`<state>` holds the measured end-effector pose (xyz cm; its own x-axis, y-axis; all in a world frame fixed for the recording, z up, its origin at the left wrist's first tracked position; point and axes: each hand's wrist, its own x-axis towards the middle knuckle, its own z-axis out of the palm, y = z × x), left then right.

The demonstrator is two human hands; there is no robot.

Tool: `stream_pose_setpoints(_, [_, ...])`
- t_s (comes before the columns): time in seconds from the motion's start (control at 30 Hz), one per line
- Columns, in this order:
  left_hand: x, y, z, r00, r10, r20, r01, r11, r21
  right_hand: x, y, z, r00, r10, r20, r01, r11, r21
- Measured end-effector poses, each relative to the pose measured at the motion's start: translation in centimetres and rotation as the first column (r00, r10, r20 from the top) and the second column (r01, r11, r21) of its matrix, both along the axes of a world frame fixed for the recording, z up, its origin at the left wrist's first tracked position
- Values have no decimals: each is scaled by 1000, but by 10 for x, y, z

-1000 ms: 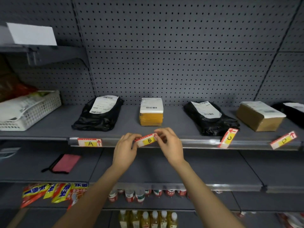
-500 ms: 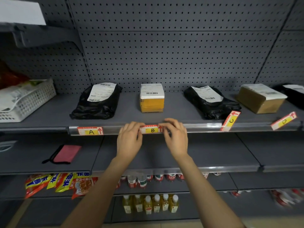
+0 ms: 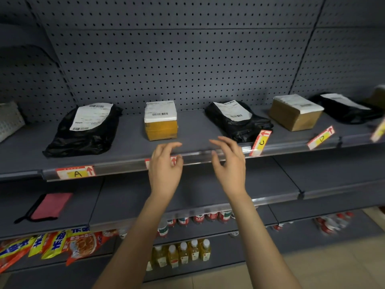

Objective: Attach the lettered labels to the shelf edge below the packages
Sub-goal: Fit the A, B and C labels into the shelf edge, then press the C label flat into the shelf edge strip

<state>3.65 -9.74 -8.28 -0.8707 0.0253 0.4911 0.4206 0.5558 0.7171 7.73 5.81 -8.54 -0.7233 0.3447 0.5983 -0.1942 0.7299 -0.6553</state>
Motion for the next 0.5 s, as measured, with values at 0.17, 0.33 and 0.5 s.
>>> stream_pose_setpoints(0.17, [2, 54, 2, 996, -89, 12, 89, 996, -6, 8, 58, 14, 994, -93, -56, 93, 996, -16])
stream_pose_setpoints(0.33, [4, 114, 0, 993, -101, 59, 101, 995, 14, -5, 120, 24, 992, -123, 17, 122, 990, 71])
stream_pose_setpoints(0.5, [5, 172, 2, 995, -46, 91, 41, 998, 54, -17, 171, 22, 987, -92, 135, 68, 984, 167])
